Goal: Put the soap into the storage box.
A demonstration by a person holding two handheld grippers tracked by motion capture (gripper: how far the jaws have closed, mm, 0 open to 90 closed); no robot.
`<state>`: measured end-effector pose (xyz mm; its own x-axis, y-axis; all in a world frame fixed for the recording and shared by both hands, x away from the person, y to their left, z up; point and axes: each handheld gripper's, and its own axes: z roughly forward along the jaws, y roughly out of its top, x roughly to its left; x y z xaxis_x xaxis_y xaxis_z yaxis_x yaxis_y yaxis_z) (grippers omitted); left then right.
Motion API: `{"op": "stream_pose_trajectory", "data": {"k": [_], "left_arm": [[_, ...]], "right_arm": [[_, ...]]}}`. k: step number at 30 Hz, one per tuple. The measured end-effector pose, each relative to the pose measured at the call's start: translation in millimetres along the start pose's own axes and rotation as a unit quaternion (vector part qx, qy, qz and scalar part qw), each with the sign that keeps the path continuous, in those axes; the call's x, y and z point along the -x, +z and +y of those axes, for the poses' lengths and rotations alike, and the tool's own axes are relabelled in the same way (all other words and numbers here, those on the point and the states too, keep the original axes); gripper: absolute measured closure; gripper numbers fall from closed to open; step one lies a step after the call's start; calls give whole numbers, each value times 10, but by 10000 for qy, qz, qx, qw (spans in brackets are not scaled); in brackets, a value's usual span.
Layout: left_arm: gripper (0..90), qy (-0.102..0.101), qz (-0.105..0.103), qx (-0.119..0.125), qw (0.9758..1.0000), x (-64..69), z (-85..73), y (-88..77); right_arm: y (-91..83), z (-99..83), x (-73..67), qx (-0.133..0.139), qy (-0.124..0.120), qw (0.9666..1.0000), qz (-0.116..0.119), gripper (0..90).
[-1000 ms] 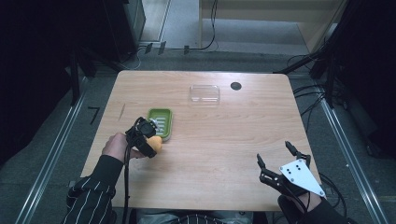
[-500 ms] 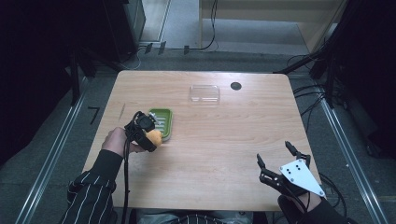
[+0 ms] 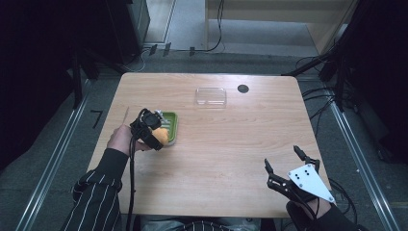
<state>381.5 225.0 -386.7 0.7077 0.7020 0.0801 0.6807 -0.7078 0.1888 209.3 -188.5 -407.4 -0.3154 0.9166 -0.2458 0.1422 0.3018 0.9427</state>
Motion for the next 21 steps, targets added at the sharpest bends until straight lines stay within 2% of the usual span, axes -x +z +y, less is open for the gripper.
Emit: {"op": "stream_pose_trajectory", "data": {"k": [12,16,21], "left_arm": [[396,-60,13,68,10000,-108,76,28],[395,-21,4,28,10000,-140,107,36],[395,-86,31,59,9999,-187,147,61]], "right_arm": [[4,0,0,7,-16,10000,5,134],[4,0,0,7,-11,10000,7,134],[2,-2,3,-3,12,10000,-9,134]]}}
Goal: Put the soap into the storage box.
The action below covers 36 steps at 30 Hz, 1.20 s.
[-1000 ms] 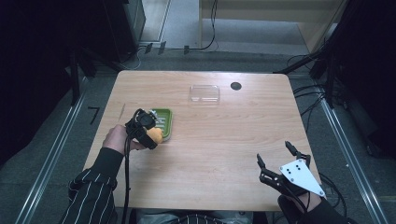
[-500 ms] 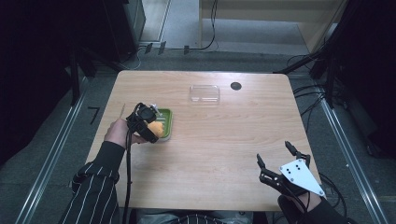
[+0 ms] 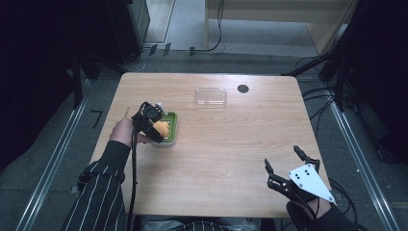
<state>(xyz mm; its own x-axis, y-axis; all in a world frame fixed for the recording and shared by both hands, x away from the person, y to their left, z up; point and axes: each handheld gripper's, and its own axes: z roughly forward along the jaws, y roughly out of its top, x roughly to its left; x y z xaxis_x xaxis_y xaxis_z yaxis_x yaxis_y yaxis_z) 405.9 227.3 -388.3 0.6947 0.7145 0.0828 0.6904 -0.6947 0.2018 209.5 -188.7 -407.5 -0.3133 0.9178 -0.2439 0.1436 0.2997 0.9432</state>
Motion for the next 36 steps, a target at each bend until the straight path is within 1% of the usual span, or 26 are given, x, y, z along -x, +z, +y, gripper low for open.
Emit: {"op": "stream_pose_trajectory", "data": {"k": [1,4,10,13,15,18,20,23,24,25,26,32,34,36], "left_arm": [[395,22,-6,-32,10000,-16,11,-2],[395,-22,27,19,10000,-37,35,21],[395,-20,82,-37,10000,-81,83,80],[395,-52,102,-15,9999,-104,100,118],[395,-25,116,-50,9999,-120,112,137],[395,-65,116,-42,9999,-125,129,173],[395,-29,136,-75,9999,-131,140,189],[395,-65,164,-55,9998,-137,158,222],[395,-29,166,-102,9998,-143,166,233],[395,-64,181,-93,9998,-141,172,245],[395,-37,168,-114,9998,-148,178,250],[395,-41,215,-159,9996,-161,208,310],[394,-71,234,-133,9996,-158,214,333],[395,-37,247,-164,9996,-156,219,339]], "right_arm": [[1,-1,1,0,-8,10000,-1,134],[0,0,0,-1,-4,10000,1,134],[2,1,-1,0,-9,10000,2,134],[1,0,-1,-9,1,10000,4,134],[1,0,-2,-9,-5,10000,7,134],[1,0,1,-2,-8,10000,-1,134],[1,0,0,-1,-7,10000,0,134],[0,0,-1,-9,-2,10000,-1,134],[1,-1,0,-2,-8,10000,-3,134],[1,-1,1,-3,-7,10000,-3,134],[0,-1,-1,-9,1,10000,-3,134],[1,-1,0,-7,3,10000,-5,134],[0,0,-1,-9,-2,10000,-3,134],[0,0,-1,-10,-4,10000,-4,134]]}}
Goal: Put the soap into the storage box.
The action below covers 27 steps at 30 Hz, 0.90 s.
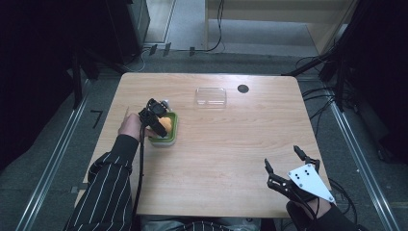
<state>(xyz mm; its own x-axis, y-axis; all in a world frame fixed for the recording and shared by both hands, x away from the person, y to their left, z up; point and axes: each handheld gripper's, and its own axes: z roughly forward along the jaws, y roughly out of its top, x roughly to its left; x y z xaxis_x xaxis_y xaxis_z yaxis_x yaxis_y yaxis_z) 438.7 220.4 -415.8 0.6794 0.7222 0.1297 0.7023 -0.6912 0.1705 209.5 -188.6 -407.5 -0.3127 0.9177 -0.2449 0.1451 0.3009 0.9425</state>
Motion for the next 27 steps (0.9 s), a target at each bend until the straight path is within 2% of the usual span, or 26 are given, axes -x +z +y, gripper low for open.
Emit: {"op": "stream_pose_trajectory", "data": {"k": [6,8,13,27], "left_arm": [[394,-27,62,-43,10000,9,6,39],[394,-4,168,-79,9998,27,14,48],[394,-2,149,-111,9998,44,26,87],[393,-170,170,-49,9997,16,34,161]], "right_arm": [[-1,0,0,1,-1,10000,-1,134],[0,0,1,11,-3,10000,1,134],[-1,0,1,10,-3,10000,0,135],[0,-2,1,7,-8,10000,4,134]]}}
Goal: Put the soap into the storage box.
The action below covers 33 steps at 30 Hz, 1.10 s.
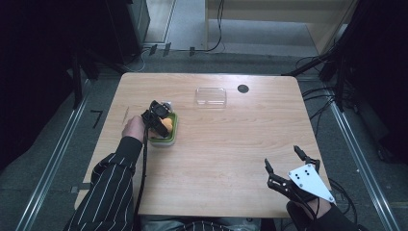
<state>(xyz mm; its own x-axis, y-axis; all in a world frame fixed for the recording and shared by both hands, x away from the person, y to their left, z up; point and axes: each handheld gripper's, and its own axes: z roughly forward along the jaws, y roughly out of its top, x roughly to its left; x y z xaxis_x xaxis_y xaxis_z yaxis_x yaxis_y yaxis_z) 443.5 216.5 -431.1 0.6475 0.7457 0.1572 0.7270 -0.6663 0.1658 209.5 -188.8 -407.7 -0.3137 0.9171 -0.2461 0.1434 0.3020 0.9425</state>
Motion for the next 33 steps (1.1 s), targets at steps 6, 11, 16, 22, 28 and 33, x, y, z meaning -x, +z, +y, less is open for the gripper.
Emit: {"op": "stream_pose_trajectory", "data": {"k": [6,11,16,22,28,33], "left_arm": [[393,-71,10,-4,10000,-7,8,14],[392,-160,19,-31,9999,7,28,20],[388,-159,53,-78,9998,18,51,29],[366,-151,18,-76,9999,18,50,42],[324,-157,6,-64,9999,22,33,47],[282,-178,79,3,9998,22,18,30]], "right_arm": [[4,-5,4,-6,1,10000,3,134],[9,-12,12,-20,26,10000,-4,134],[17,-20,25,-23,28,10000,-10,134],[5,-20,26,-11,39,10000,-22,134],[3,-12,16,0,21,10000,-11,134],[7,-3,5,15,-6,10000,8,134]]}}
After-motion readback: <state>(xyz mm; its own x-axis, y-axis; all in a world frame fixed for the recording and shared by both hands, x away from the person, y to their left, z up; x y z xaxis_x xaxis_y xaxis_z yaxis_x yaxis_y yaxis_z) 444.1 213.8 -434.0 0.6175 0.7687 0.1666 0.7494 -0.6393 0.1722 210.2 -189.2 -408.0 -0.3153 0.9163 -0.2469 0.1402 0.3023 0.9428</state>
